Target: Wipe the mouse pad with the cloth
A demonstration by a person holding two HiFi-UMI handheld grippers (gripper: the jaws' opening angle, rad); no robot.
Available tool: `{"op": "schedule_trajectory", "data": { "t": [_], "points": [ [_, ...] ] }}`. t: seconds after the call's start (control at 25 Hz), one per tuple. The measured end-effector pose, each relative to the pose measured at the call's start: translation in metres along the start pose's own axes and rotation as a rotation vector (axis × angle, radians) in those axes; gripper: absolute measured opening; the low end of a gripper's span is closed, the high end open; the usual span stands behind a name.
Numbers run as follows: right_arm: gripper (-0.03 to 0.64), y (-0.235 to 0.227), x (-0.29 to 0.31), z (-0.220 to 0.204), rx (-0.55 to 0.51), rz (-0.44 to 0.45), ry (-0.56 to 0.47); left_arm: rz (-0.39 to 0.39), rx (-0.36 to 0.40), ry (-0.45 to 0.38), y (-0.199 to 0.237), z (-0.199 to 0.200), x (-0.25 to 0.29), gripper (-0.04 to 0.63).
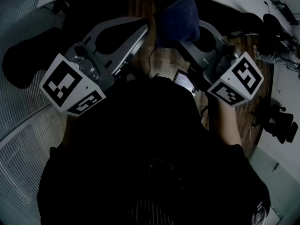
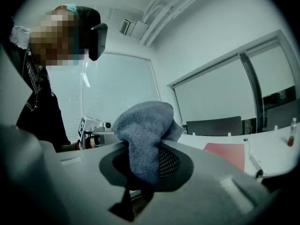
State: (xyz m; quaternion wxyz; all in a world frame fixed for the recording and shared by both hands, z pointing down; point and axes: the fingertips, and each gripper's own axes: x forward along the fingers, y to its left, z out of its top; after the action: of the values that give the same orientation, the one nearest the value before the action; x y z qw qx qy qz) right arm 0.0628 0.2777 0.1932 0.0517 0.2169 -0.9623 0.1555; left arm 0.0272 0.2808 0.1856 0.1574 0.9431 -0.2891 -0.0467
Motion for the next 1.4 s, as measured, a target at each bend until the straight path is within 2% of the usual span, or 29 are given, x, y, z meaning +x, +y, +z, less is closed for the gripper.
{"op": "schedule_trajectory", "data": {
  "t": [0.32, 0.52, 0.68, 0.92, 1.24, 1.4],
  "points": [
    [0.065, -0.002, 0.024, -0.003, 0.031, 0.057, 0.005, 0.02, -0.009, -0.033, 0.023, -0.009, -0.014, 0.008],
    [0.064, -0.007, 0.043, -0.001, 0.039, 0.114, 0.013, 0.09, -0.019, -0.049, 0.044, -0.014, -0.023, 0.008],
    [0.064, -0.005, 0.053, 0.008, 0.022, 0.163, 0.011, 0.132, -0.009, -0.042, 0.047, -0.003, -0.026, 0.009],
    [0.064, -0.032, 0.038, 0.018, 0.051, 0.217, -0.019, 0.205, 0.022, -0.049, 0.043, 0.003, -0.008, 0.009],
    [0.064, -0.067, 0.018, 0.05, 0.045, 0.317, -0.054, 0.249, 0.05, -0.026, 0.033, 0.021, 0.037, 0.009],
    [0.066, -0.085, 0.004, 0.056, 0.058, 0.344, -0.054, 0.277, 0.03, -0.018, 0.027, 0.021, 0.062, 0.008]
  ]
}}
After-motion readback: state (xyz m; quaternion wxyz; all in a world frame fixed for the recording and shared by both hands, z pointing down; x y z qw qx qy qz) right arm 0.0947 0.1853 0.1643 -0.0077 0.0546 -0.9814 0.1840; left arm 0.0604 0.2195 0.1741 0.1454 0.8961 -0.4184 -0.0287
